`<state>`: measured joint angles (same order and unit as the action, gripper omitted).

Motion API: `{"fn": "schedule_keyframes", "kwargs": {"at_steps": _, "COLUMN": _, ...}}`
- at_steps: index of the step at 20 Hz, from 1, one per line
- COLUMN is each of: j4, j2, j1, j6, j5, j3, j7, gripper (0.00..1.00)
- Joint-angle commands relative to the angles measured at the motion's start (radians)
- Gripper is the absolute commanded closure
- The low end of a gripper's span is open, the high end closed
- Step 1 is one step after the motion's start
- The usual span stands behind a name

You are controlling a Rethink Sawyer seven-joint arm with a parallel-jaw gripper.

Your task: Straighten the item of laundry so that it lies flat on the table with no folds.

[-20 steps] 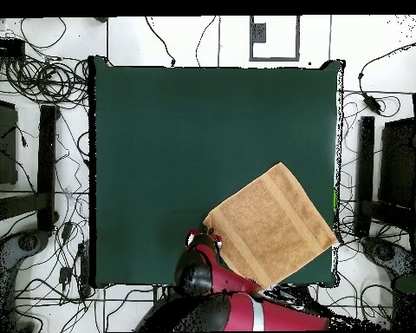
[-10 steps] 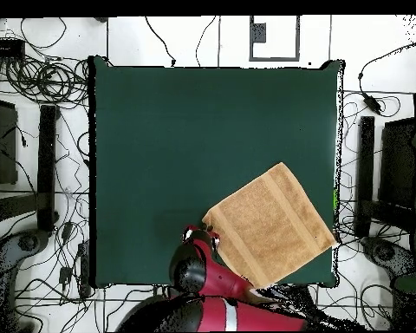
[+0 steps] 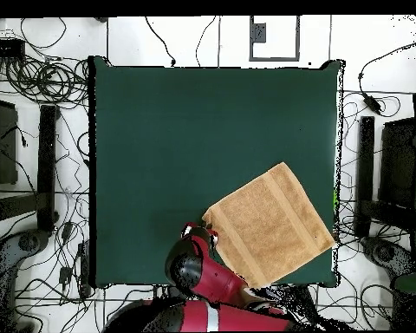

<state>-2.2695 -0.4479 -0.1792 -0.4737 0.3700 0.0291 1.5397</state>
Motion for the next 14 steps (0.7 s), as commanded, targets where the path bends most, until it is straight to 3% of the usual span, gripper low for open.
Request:
{"fn": "schedule_keyframes", "kwargs": {"at_steps": 1, "j4": 0.224, "j2": 0.052, "j1": 0.054, "j6": 0.114, "j5": 0.16, "j3": 0.182, "j7": 0.332, "gripper": 1.0}}
{"fn": "schedule_keyframes", "kwargs": {"at_steps": 14, "j4": 0.267, "j2": 0.056, "j1": 0.083, "j6": 0.103, "j5": 0.263, "j3": 0.207, "j7": 0.375, "gripper": 1.0}}
